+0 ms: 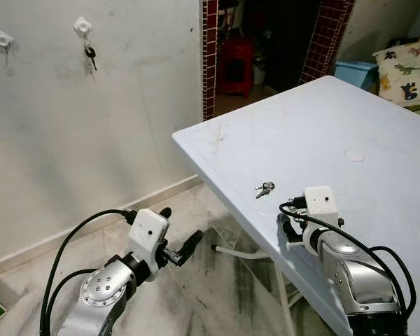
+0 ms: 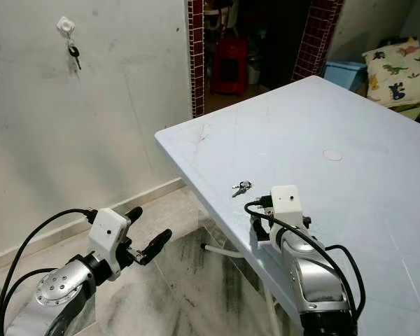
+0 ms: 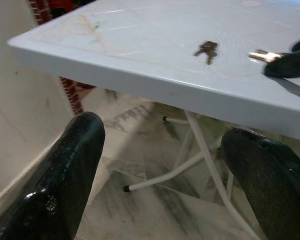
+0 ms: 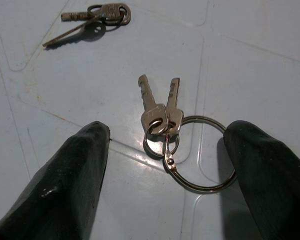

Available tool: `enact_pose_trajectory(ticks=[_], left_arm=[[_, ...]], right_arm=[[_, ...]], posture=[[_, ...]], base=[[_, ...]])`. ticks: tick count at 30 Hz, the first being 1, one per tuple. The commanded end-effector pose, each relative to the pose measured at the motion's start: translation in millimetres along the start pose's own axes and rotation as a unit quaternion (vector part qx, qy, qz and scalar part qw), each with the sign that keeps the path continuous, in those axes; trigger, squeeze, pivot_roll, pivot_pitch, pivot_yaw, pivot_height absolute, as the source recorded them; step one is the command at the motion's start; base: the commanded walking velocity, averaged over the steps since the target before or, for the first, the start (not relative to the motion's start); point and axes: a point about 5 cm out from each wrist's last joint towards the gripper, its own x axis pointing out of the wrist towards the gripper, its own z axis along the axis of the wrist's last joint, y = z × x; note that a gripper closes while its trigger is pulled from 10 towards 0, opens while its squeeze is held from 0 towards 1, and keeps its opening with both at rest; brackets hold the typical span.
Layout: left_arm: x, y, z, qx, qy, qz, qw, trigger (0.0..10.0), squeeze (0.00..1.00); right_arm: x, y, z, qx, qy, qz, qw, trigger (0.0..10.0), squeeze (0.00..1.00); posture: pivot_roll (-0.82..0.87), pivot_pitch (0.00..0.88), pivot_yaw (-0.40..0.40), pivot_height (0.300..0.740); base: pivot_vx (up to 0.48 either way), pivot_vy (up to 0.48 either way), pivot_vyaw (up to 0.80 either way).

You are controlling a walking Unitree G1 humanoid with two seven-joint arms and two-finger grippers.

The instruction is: Hang keys on a hook

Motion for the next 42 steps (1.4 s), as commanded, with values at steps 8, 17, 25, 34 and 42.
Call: enact_pose_trajectory(ticks=[8, 17, 25, 34, 42], left_arm=[[2.8, -7.3, 2.5, 0.026, 0.003, -0.055, 0.998, 10.0, 0.0], [4.9, -12.5, 4.9, 0.023, -0.003, -0.098, 0.995, 10.0, 0.0], [6.4, -13.0, 3.9, 0.023, 0.0, -0.104, 0.994, 10.0, 0.0], [6.7, -11.9, 3.7, 0.024, -0.001, -0.101, 0.995, 10.0, 0.0], [7.4, -11.6, 4.0, 0.025, -0.001, -0.1, 0.995, 10.0, 0.0]], right_arm=[[2.1, -0.8, -9.0, 0.016, 0.019, -0.001, 1.0, 0.0, 0.0], [2.5, 2.1, -9.8, 0.027, 0.015, 0.005, 1.0, 0.0, 0.0], [2.5, 3.6, -10.6, 0.036, 0.012, 0.009, 0.999, 0.0, 0.0], [2.6, 5.4, -7.5, 0.044, 0.004, 0.012, 0.999, 0.0, 0.0], [3.1, 4.4, -4.5, 0.048, -0.004, 0.009, 0.999, 0.0, 0.0]], posture=[[0.01, 0.0, 0.002, 0.74], [0.0, 0.0, 0.007, 0.74], [0.0, 0.0, 0.01, 0.74], [0.01, 0.0, 0.009, 0.74], [0.01, 0.0, 0.008, 0.74]], base=[[0.0, 0.0, 0.0], [0.0, 0.0, 0.0], [0.0, 0.0, 0.0], [0.0, 0.0, 0.0], [0.0, 0.0, 0.0]])
